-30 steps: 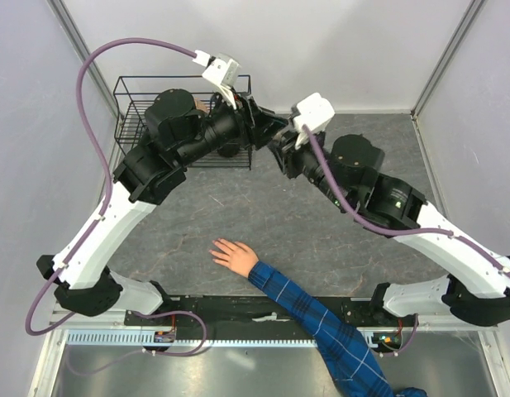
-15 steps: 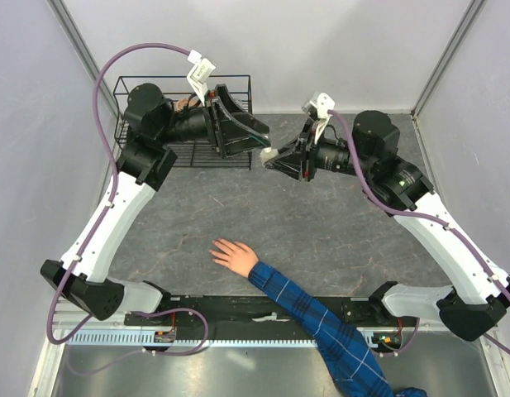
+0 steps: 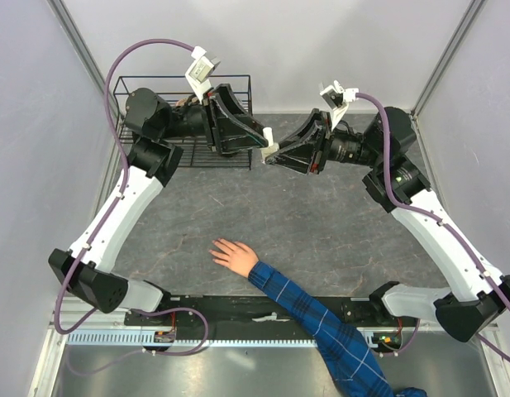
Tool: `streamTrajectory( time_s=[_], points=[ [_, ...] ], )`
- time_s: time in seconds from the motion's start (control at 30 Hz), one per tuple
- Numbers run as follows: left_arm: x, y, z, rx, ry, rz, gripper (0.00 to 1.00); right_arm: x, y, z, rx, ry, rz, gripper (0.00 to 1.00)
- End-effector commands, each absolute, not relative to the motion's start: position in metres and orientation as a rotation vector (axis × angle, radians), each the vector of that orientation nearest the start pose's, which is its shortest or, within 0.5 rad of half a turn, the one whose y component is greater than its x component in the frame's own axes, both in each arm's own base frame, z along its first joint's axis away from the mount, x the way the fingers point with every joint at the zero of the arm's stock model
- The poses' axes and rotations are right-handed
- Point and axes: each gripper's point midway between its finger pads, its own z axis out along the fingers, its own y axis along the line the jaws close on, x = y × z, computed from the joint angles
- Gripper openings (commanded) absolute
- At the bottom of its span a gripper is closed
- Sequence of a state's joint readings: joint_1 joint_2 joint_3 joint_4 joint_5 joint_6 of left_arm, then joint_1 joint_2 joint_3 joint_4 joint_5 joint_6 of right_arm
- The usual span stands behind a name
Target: Paint the nails
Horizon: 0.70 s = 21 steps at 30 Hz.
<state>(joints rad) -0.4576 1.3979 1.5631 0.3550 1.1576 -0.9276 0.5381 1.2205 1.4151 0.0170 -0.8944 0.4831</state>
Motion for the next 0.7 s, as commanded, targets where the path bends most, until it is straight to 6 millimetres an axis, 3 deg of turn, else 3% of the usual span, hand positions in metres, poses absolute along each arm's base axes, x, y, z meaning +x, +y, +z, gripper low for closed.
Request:
streamTrajectory(
  time_s=[0.0, 0.13, 0.17, 0.23, 0.3, 0.33, 0.37, 0.4, 0.43, 0.47, 0.5, 0.53, 0.57, 0.6, 0.67],
  points=[
    [0.202, -0.296, 0.510, 0.983, 1.308, -1.758, 0.50, 0.201, 0.298, 0.485, -0.896, 1.260, 1.459, 0.00],
    [0.204, -0.297, 0.512, 0.983, 1.302, -1.767, 0.38, 0.204, 0.301, 0.480, -0.895, 1.277, 1.465, 0.00],
    [0.203, -0.297, 0.515, 0.982, 1.298, -1.767, 0.17, 0.205, 0.301, 0.479, -0.891, 1.278, 1.460, 0.00],
    [0.205, -0.298, 0.515, 0.965, 1.305, -1.767, 0.04, 0.209, 0.301, 0.476, -0.882, 1.296, 1.451, 0.00],
    [0.209, -0.298, 0.517, 0.941, 1.287, -1.738, 0.02, 0.220, 0.301, 0.478, -0.837, 1.318, 1.390, 0.00],
    [0.211, -0.298, 0.519, 0.925, 1.286, -1.714, 0.02, 0.229, 0.300, 0.464, -0.825, 1.388, 1.328, 0.00],
    [0.217, -0.299, 0.517, 0.836, 1.355, -1.691, 0.02, 0.238, 0.296, 0.461, -0.792, 1.417, 1.256, 0.00],
    [0.228, -0.302, 0.510, 0.843, 1.346, -1.553, 0.02, 0.258, 0.289, 0.467, -0.693, 1.445, 1.126, 0.00],
    [0.230, -0.301, 0.519, 0.818, 1.349, -1.454, 0.02, 0.261, 0.289, 0.452, -0.706, 1.501, 1.013, 0.00],
    [0.249, -0.308, 0.494, 0.659, 1.534, -1.306, 0.02, 0.265, 0.289, 0.449, -0.681, 1.528, 0.917, 0.00],
    [0.261, -0.307, 0.490, 0.641, 1.543, -1.156, 0.02, 0.266, 0.287, 0.460, -0.643, 1.524, 0.818, 0.00],
    [0.267, -0.305, 0.493, 0.589, 1.563, -1.092, 0.02, 0.272, 0.285, 0.450, -0.522, 1.589, 0.587, 0.00],
    [0.278, -0.303, 0.488, 0.509, 1.610, -1.006, 0.02, 0.269, 0.284, 0.451, -0.506, 1.584, 0.462, 0.00],
    [0.285, -0.305, 0.468, 0.496, 1.697, -0.960, 0.02, 0.266, 0.277, 0.461, -0.461, 1.570, 0.346, 0.00],
    [0.290, -0.306, 0.470, 0.455, 1.731, -0.899, 0.02, 0.251, 0.283, 0.457, -0.477, 1.552, 0.109, 0.00]
  ],
)
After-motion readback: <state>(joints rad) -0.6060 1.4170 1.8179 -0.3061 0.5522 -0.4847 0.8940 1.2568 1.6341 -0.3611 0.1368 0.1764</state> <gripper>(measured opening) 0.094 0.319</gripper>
